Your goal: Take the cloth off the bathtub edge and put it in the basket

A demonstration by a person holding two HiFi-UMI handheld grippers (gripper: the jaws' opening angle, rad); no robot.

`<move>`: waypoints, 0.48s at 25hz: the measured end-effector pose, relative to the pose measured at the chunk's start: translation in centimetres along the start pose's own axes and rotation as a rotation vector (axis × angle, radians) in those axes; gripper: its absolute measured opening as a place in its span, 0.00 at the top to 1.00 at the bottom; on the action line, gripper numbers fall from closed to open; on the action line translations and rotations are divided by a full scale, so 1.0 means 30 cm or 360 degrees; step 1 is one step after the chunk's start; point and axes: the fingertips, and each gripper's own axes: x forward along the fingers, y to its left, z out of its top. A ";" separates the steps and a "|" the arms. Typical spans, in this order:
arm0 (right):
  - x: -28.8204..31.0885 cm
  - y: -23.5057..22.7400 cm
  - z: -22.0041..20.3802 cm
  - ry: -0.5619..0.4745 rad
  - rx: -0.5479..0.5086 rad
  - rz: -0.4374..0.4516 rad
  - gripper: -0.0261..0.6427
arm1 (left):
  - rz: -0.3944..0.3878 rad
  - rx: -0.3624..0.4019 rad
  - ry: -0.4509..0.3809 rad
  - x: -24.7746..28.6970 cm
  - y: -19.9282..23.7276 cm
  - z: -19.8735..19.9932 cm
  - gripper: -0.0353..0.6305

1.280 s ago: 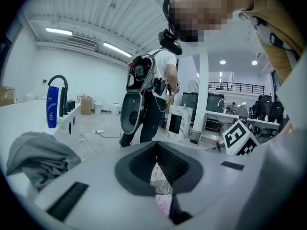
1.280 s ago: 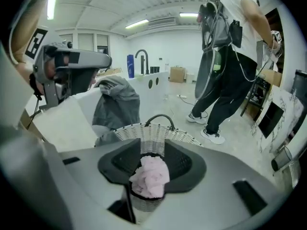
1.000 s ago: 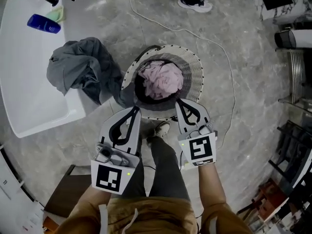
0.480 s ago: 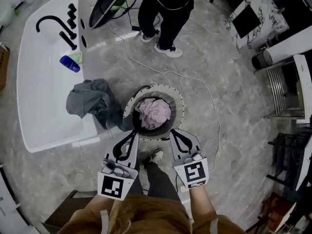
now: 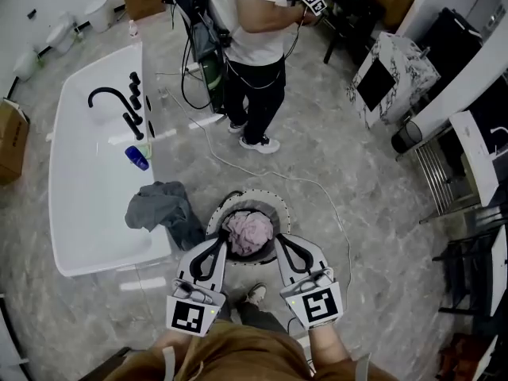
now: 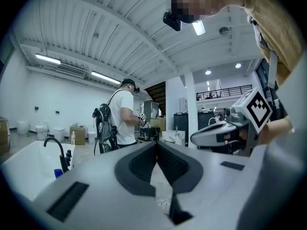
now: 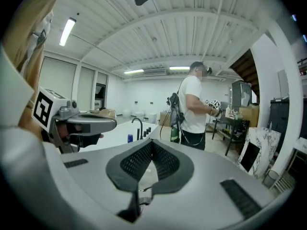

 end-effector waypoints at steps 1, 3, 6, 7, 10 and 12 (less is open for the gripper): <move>-0.020 0.001 0.044 -0.0037 -0.0038 -0.0009 0.95 | -0.0001 0.0016 -0.0013 -0.008 -0.003 0.023 0.94; -0.056 0.005 0.122 -0.0109 -0.0114 -0.0042 0.95 | -0.0001 0.0054 -0.0038 -0.019 -0.003 0.062 0.94; -0.099 0.024 0.193 -0.0158 -0.0170 -0.0075 0.95 | 0.0015 0.0062 -0.0087 -0.035 0.003 0.116 0.94; -0.110 0.033 0.208 -0.0155 -0.0174 -0.0078 0.95 | 0.0021 0.0064 -0.0096 -0.046 0.006 0.136 0.94; -0.135 0.056 0.263 -0.0177 -0.0189 -0.0096 0.95 | 0.0032 0.0082 -0.0134 -0.081 0.027 0.207 0.94; -0.151 0.067 0.314 -0.0226 -0.0210 -0.0103 0.95 | 0.0039 0.0099 -0.0166 -0.107 0.046 0.253 0.94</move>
